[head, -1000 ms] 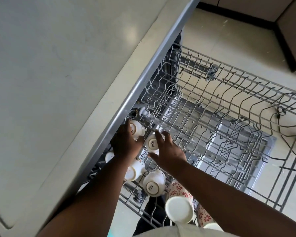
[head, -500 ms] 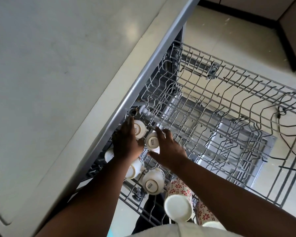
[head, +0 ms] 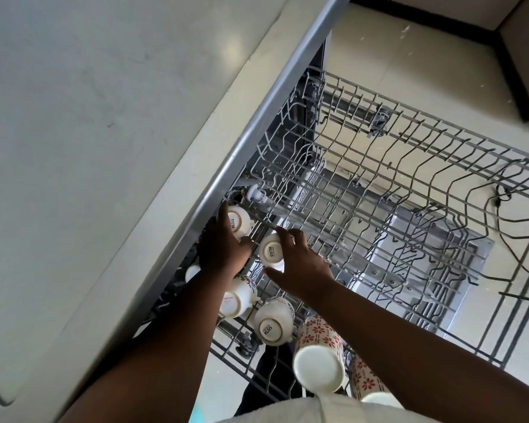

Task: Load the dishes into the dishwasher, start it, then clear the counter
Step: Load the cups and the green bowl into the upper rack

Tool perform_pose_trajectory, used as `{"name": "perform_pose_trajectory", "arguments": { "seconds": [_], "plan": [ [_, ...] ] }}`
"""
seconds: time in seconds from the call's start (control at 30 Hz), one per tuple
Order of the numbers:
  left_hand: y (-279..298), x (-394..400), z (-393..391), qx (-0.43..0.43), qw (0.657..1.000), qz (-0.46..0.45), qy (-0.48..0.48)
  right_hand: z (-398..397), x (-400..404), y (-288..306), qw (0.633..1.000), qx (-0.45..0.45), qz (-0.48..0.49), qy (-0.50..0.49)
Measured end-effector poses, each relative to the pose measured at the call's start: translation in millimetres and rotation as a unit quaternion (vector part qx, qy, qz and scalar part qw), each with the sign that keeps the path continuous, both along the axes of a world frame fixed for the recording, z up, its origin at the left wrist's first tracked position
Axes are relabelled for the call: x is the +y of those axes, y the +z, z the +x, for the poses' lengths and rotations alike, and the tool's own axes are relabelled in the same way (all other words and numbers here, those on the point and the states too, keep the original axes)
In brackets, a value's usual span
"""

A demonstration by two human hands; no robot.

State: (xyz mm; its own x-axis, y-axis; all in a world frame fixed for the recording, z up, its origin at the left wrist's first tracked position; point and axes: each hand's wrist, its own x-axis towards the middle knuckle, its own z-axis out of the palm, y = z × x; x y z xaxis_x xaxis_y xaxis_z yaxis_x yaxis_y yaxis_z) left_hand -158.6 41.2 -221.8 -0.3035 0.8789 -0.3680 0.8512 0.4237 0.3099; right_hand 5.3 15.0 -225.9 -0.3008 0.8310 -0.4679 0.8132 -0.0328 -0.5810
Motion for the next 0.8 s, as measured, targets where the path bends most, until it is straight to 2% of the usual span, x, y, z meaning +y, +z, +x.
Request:
{"name": "perform_pose_trajectory", "arguments": {
  "seconds": [0.37,0.8],
  "plan": [
    [2,-6,5,-0.009,1.0,0.005,0.022,1,0,2,1.0,0.005,0.003,-0.006],
    [20,-16,15,0.01,0.999,0.045,0.025,9,1,15,0.999,-0.044,-0.005,0.005]
  ]
}}
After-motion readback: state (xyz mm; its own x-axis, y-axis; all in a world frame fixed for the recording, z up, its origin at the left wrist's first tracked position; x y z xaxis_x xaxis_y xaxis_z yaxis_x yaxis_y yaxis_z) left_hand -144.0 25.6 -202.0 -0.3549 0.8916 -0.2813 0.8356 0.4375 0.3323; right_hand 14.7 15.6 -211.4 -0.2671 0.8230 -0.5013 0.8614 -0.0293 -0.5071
